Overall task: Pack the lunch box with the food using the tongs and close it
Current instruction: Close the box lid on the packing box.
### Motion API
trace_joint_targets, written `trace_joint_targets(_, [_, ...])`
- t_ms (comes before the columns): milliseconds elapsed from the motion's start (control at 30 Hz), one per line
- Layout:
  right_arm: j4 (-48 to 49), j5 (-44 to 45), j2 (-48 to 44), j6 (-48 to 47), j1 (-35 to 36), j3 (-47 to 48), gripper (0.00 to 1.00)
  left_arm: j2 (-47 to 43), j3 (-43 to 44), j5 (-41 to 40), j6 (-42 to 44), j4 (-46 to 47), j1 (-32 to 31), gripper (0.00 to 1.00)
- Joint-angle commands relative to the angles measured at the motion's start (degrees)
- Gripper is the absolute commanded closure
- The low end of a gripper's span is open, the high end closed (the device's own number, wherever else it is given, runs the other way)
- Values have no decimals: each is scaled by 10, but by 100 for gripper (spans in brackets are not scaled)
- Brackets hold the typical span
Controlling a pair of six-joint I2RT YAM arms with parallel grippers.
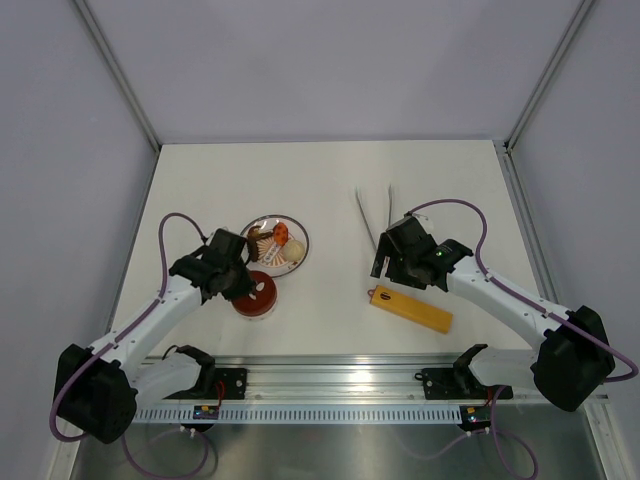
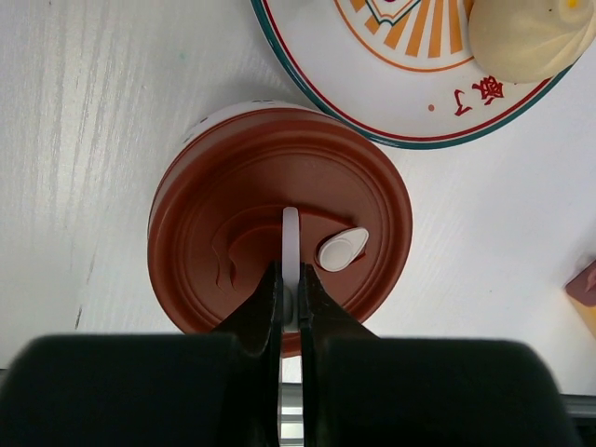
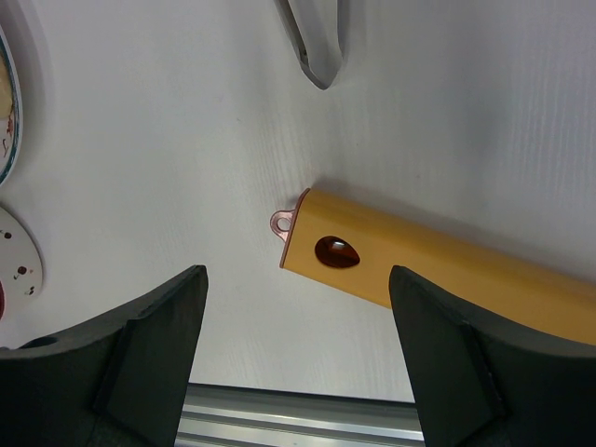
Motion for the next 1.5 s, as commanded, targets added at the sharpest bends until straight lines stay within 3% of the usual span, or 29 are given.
trace_joint_targets(0, [16,-2,-4,-2,-2,-6,13,33,-33,-33,-4,-52,-7,96])
trace_joint_targets(100, [16,-3,-3,-4,-2,-6,13,31,-30,-39,-9,-58,-12,86])
trace_joint_targets(367, [21,-5,1,-7,-2,-5,13,26,-28,-31,-14,-59,-13,78])
trace_joint_targets(533, [20,-7,2,-9,-2,-2,13,18,-16,-28,-8,-64,-12,60])
trace_joint_targets(700, [19,-7,3,-9,-2,-1,13,-5,33,-55,11,-96,-14,48])
trace_joint_targets(867, [19,-8,8,-11,-2,4,13,-12,79,-90,28,-129,-16,45])
trace_joint_targets(1033, [18,-8,12,-13,-2,9,13,-1,108,-111,49,-137,-16,29])
trace_joint_targets(1300, [14,-6,15,-16,-2,14,13,23,118,-91,67,-109,-23,28])
trace_joint_targets(1467, [14,-7,16,-14,-2,14,13,24,128,-92,60,-101,-31,37])
